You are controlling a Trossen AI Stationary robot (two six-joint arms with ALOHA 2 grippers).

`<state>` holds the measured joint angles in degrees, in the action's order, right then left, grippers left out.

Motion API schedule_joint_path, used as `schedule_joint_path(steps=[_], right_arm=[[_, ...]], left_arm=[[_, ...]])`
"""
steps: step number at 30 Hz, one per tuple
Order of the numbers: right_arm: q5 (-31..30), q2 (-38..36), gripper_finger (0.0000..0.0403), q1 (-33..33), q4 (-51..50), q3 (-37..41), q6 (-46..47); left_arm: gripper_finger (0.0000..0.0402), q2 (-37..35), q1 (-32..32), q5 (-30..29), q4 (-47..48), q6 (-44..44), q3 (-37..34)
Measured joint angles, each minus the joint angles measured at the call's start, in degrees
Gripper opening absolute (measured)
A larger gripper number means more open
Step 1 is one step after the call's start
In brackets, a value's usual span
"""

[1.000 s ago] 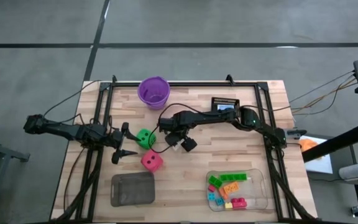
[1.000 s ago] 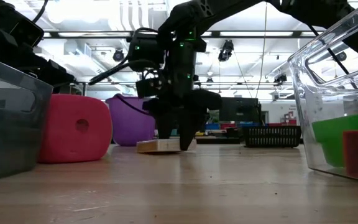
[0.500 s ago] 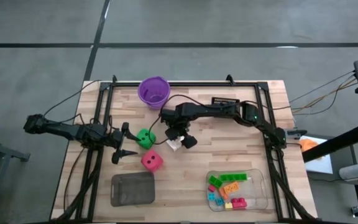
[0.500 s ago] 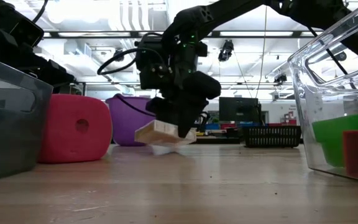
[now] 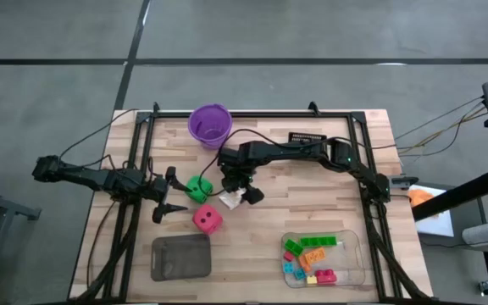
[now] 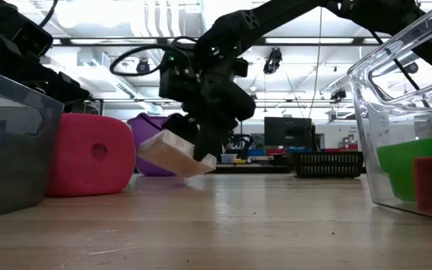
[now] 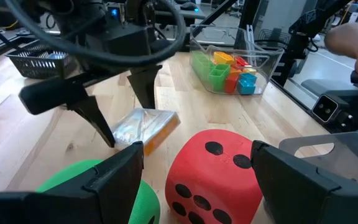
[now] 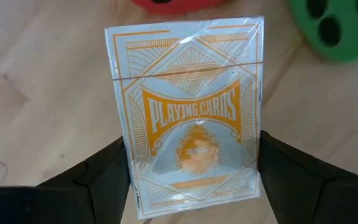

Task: Pick & Place Toys
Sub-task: Put the yellow deck of cards into the black basket

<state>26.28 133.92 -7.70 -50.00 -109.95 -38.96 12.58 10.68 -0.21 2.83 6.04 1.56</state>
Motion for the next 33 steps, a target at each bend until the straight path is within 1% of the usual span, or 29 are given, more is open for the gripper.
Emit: schedule_joint_path(steps=[3,8,13,16,18,21,26,30,33], right_arm=[[-0.28,-0.2,0.029,-0.02,1.71,0.0,0.42],[-3.61,-1.83,0.0289,-0.43,1.57,0.35,0.52],[-5.02,-6.06,0.0289,-0.78,2.12,0.57,0.71],[-5.11,-8.67,0.0289,-0.76,4.68,0.59,1.34],[-4.14,-10.46,0.0289,-0.76,7.46,0.59,2.19],[-1.97,-12.44,0.0289,-0.76,14.3,0.59,4.01],[-1.75,-13.95,0.0289,-0.59,28.89,0.59,8.09],[-2.87,-14.0,0.0289,-0.59,41.6,0.61,12.23],[-4.86,-14.0,0.0289,-0.61,51.09,0.66,15.21]], left_arm=[[0.0301,0.0,0.01,0.0,0.0,0.0,-0.01],[0.0301,0.02,0.0,0.0,0.0,-0.01,-0.01],[0.0301,0.02,0.02,0.0,0.0,-0.01,0.0],[0.0301,0.02,0.0,-0.01,0.0,0.0,0.0],[0.0301,0.02,0.02,0.0,0.0,-0.01,0.0],[0.0301,0.02,0.02,0.0,0.0,0.0,0.0],[0.0301,0.02,0.02,0.0,0.0,-0.01,-0.01],[0.0301,0.02,0.01,-0.02,0.0,-0.01,0.0],[0.0301,0.0,0.0,-0.02,0.0,-0.01,0.0]])
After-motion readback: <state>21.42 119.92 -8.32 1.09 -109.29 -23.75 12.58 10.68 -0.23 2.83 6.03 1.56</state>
